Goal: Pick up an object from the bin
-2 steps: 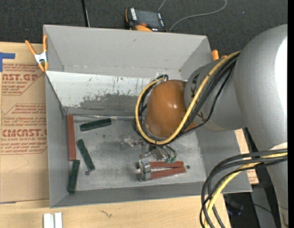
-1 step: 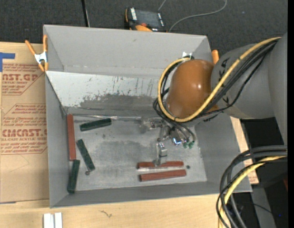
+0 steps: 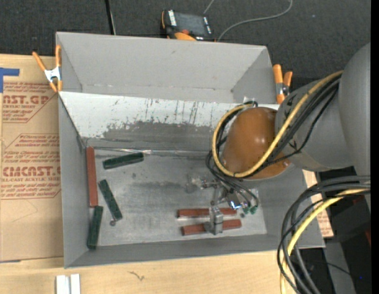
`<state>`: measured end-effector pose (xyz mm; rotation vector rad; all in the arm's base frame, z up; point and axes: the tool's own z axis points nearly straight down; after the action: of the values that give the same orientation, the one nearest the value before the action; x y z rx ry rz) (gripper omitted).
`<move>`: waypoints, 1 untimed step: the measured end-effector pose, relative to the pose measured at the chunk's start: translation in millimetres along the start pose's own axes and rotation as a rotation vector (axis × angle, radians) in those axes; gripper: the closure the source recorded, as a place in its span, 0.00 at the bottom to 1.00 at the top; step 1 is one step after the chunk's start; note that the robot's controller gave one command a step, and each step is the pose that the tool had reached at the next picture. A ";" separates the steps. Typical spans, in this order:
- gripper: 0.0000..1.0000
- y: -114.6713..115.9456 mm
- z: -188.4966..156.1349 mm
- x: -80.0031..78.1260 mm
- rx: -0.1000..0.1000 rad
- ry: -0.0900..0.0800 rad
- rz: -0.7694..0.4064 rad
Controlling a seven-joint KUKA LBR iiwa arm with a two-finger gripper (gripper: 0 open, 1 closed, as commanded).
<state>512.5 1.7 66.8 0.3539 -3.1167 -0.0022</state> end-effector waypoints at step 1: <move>1.00 0.4 -5.3 -1.4 0.001 0.003 -0.003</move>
Offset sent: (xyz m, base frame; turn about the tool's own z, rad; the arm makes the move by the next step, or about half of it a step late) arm 0.0000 0.0000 0.0000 0.0000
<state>513.8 2.4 72.1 0.3576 -3.1132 -0.0005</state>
